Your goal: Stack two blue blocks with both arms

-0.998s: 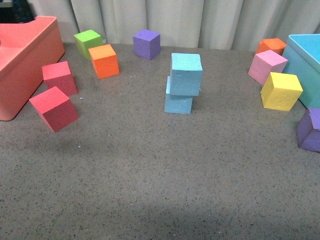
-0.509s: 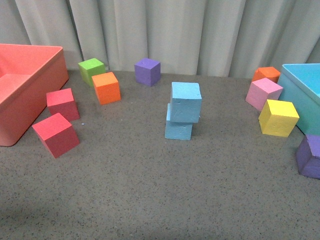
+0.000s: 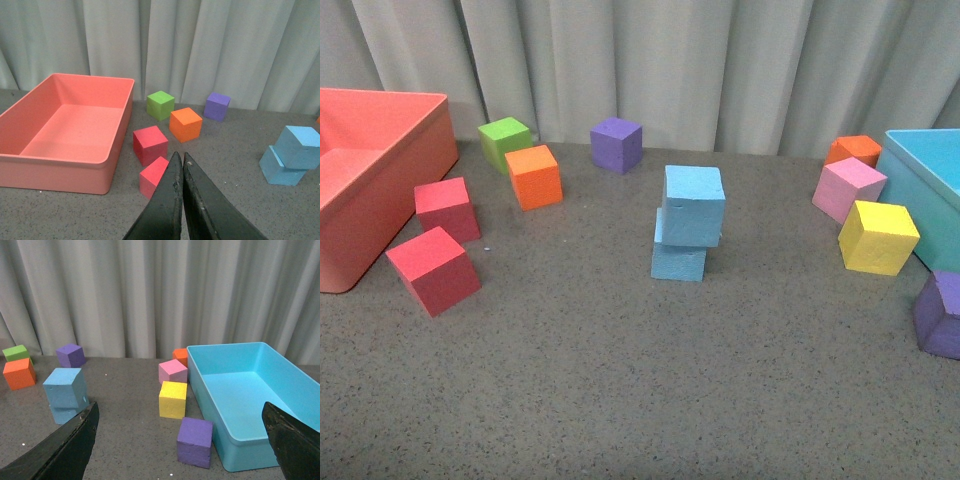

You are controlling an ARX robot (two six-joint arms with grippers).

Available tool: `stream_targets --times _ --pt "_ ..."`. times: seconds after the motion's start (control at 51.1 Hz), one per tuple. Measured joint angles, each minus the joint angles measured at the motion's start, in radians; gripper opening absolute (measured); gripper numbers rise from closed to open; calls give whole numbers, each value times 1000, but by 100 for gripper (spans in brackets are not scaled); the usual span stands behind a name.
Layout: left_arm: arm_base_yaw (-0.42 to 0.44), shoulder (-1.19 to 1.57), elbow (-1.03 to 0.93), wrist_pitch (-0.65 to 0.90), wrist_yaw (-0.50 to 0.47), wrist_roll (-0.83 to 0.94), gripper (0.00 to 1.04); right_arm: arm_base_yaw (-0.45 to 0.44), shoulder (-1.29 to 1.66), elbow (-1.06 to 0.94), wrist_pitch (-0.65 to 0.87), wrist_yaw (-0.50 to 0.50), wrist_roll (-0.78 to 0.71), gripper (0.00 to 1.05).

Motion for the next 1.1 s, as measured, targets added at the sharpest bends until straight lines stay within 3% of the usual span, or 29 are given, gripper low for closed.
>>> stream_targets --times 1.096 --pt "0 -534 -1 -527 0 0 4 0 0 0 0 0 0 95"
